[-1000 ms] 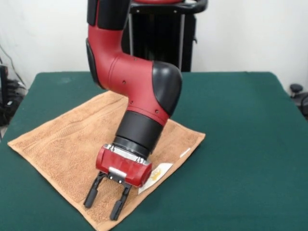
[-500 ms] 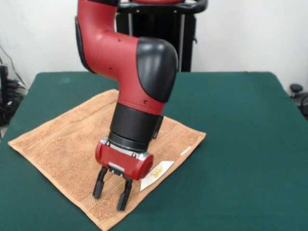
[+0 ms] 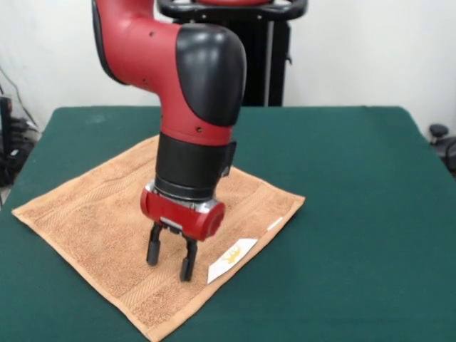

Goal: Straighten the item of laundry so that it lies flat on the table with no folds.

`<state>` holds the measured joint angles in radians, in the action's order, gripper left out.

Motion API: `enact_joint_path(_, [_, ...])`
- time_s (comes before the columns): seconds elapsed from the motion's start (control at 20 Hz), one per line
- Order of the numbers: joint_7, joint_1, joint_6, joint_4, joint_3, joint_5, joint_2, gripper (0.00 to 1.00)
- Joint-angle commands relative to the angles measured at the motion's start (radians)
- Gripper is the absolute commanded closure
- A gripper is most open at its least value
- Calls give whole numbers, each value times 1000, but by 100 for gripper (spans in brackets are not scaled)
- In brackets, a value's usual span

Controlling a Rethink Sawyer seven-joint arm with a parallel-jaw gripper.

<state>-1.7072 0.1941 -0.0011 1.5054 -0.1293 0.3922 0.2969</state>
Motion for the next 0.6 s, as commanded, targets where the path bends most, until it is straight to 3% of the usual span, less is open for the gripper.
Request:
enact_joint_path(0.05, [-157,3,127,187,126,-50,62,0])
enact_joint_path(0.3, [-157,-17,133,289,91,-70,177,0])
enact_joint_path(0.6, [-130,36,153,428,150,-130,314,0])
